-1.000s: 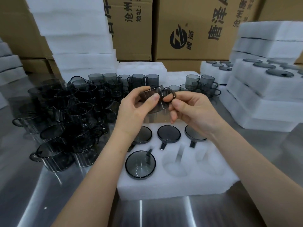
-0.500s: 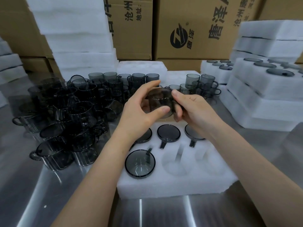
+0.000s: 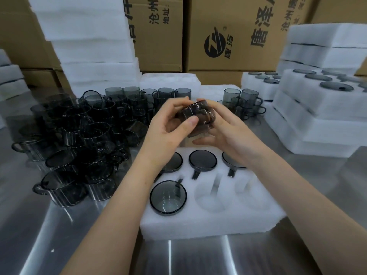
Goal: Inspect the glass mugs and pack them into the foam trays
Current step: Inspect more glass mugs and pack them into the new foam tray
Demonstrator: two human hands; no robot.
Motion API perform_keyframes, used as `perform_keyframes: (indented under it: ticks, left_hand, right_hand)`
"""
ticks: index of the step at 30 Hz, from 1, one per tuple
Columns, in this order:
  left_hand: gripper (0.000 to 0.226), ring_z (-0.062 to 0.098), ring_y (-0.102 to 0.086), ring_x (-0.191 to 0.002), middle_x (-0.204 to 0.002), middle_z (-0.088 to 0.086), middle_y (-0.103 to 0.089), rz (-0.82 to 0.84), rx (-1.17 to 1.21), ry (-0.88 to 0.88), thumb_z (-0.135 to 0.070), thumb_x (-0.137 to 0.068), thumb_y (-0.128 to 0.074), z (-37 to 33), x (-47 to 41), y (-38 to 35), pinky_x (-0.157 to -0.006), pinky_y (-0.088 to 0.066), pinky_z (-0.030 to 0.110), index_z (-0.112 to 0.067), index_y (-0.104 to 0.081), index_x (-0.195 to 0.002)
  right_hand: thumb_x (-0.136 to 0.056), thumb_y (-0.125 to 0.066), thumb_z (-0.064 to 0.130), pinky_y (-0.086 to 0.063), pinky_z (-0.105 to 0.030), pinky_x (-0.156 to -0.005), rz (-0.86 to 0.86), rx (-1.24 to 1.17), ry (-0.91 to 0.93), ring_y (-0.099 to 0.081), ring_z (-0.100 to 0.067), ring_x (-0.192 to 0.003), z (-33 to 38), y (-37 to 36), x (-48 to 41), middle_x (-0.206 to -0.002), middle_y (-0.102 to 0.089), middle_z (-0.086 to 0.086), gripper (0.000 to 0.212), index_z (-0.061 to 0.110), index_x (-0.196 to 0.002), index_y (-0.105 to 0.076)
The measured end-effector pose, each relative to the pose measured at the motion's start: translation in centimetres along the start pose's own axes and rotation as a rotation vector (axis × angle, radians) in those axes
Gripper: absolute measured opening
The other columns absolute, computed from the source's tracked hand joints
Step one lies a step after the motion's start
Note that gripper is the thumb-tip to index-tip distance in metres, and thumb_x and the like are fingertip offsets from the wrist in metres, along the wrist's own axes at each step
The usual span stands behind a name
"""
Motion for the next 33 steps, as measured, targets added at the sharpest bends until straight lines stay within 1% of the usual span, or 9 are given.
perform_keyframes:
  ticks: [3,7,14,17,21,24,27,30,33]
  left_hand:
    - [0.031,0.014,-0.063,-0.106,-0.131,-0.003,-0.054,-0.061,-0.106,0.002,-0.020,-0.083,-0.065,0.0,-0.1,0.3,-0.095,-0.053,0.034,-0.034,-0.064,-0.110]
    - [0.047,0.012,-0.056,-0.101,-0.116,-0.001,-0.054,-0.054,-0.280,-0.061,-0.011,-0.086,-0.065,-0.8,0.2,0.1,-0.099,-0.049,0.041,-0.029,-0.056,-0.129]
    - [0.060,-0.001,-0.055,-0.113,-0.118,-0.019,-0.059,0.050,-0.424,-0.091,-0.025,-0.073,-0.082,-1.0,0.5,-1.3,-0.100,-0.043,0.020,-0.034,-0.054,-0.125]
    - [0.057,-0.003,-0.058,-0.105,-0.109,-0.026,-0.059,-0.010,-0.400,-0.085,-0.024,-0.068,-0.086,-0.9,0.3,-0.7,-0.096,-0.045,0.017,-0.037,-0.051,-0.111]
    - [0.056,0.007,-0.061,-0.110,-0.113,-0.016,-0.062,0.003,-0.277,-0.065,-0.012,-0.067,-0.083,-0.6,0.3,-0.6,-0.101,-0.049,0.036,-0.033,-0.053,-0.110]
    - [0.060,0.010,-0.062,-0.113,-0.119,-0.006,-0.063,0.020,-0.165,-0.080,-0.003,-0.067,-0.080,-0.7,0.3,-0.9,-0.099,-0.051,0.036,-0.033,-0.050,-0.109]
    - [0.057,0.009,-0.064,-0.099,-0.108,-0.006,-0.066,0.020,-0.072,-0.060,-0.004,-0.070,-0.078,-0.4,0.3,-0.8,-0.090,-0.051,0.030,-0.030,-0.045,-0.109]
    - [0.056,0.018,-0.061,-0.115,-0.119,0.002,-0.066,0.029,-0.116,-0.029,-0.009,-0.072,-0.079,0.1,0.2,-0.7,-0.102,-0.047,0.040,-0.034,-0.043,-0.106]
    - [0.059,0.009,-0.051,-0.126,-0.132,-0.004,-0.058,-0.011,-0.282,0.015,-0.014,-0.070,-0.084,0.6,0.1,-0.3,-0.102,-0.039,0.018,-0.036,-0.046,-0.109]
  right_hand:
    - [-0.083,-0.066,0.043,-0.057,-0.040,-0.076,0.024,-0.026,-0.017,-0.070,-0.034,-0.096,0.2,-0.5,0.2,-0.118,-0.066,-0.011,0.049,0.023,-0.125,-0.052]
    - [-0.085,-0.063,0.040,-0.059,-0.038,-0.065,-0.083,0.047,0.051,-0.072,-0.034,-0.082,0.8,-0.1,0.3,-0.101,-0.071,-0.011,0.035,0.023,-0.116,-0.057]
    - [-0.100,-0.053,0.022,-0.056,-0.024,-0.061,-0.255,0.187,0.184,-0.069,-0.007,-0.084,1.9,0.8,0.6,-0.088,-0.072,0.011,0.017,0.029,-0.104,-0.068]
    - [-0.102,-0.050,0.019,-0.057,-0.026,-0.058,-0.282,0.197,0.206,-0.071,-0.010,-0.088,2.0,0.9,0.7,-0.092,-0.073,0.012,0.021,0.027,-0.109,-0.068]
    - [-0.102,-0.049,0.015,-0.060,-0.032,-0.062,-0.346,0.114,0.182,-0.073,-0.018,-0.088,1.9,1.7,0.7,-0.096,-0.074,0.005,0.024,0.027,-0.109,-0.069]
    - [-0.100,-0.051,0.008,-0.061,-0.036,-0.066,-0.407,0.056,0.159,-0.072,-0.021,-0.084,1.7,2.4,0.7,-0.099,-0.073,-0.006,0.023,0.017,-0.108,-0.070]
    - [-0.101,-0.050,0.023,-0.058,-0.033,-0.065,-0.329,-0.060,0.063,-0.070,-0.021,-0.080,1.1,2.0,0.2,-0.095,-0.073,-0.010,0.025,0.008,-0.106,-0.070]
    - [-0.097,-0.044,0.047,-0.056,-0.041,-0.080,-0.092,-0.295,-0.182,-0.068,-0.028,-0.100,-0.4,0.2,0.0,-0.117,-0.067,-0.017,0.052,0.007,-0.126,-0.060]
    - [-0.092,-0.046,0.056,-0.055,-0.046,-0.085,0.107,-0.341,-0.249,-0.065,-0.033,-0.108,-0.8,-1.1,0.3,-0.127,-0.061,-0.022,0.065,0.010,-0.137,-0.051]
Point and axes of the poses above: each hand's wrist, its own x-axis away from the middle knuckle, its own y-axis out of the back of the hand, z = x × y, the point moved 7 cm from there along -x, towards the middle knuckle
